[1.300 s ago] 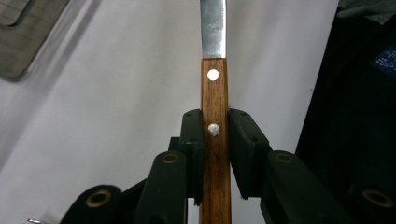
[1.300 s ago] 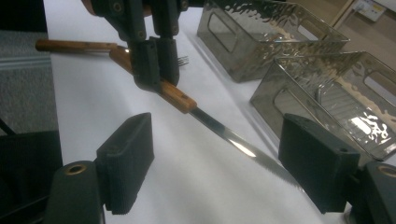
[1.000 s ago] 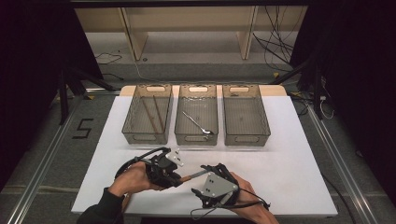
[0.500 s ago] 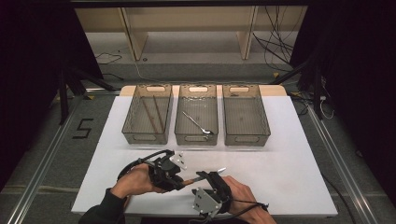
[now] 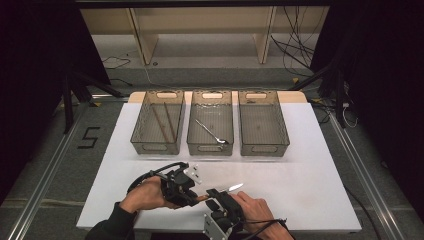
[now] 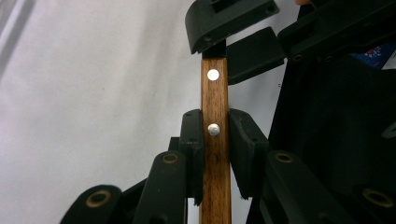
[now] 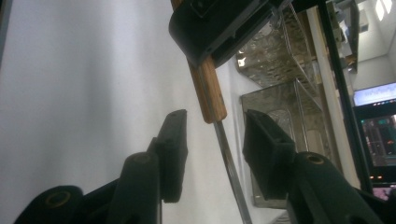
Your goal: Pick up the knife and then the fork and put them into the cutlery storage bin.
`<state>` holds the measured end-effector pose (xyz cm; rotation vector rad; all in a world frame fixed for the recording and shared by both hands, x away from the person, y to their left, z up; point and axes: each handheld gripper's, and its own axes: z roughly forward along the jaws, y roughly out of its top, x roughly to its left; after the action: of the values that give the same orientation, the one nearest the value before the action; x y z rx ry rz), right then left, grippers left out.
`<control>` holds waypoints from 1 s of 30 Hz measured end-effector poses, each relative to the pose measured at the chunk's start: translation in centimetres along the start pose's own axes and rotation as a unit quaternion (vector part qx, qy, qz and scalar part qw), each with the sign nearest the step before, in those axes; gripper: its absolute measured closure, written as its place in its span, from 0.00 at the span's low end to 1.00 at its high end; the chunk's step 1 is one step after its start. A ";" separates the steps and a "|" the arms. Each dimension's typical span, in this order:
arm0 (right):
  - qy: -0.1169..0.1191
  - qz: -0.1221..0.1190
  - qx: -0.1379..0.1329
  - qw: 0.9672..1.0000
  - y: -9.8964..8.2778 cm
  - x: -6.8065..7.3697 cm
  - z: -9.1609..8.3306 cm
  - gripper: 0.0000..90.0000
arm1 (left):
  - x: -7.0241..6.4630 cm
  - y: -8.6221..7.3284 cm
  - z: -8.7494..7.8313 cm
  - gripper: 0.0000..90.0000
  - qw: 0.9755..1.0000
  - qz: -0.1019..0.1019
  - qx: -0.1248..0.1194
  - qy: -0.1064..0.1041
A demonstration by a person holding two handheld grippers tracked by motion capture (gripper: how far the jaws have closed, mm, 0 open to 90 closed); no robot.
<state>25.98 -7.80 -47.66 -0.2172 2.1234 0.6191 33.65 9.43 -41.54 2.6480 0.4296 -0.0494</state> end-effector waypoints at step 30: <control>-0.030 -0.061 0.008 0.998 -0.1 0.5 0.1 0.90 | 0.8 -0.4 -1.3 0.65 0.998 -0.048 -0.045 0.001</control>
<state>25.74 -7.80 -48.15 -0.3131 2.0394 0.5315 34.23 10.58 -40.60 2.5381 0.5458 -0.0572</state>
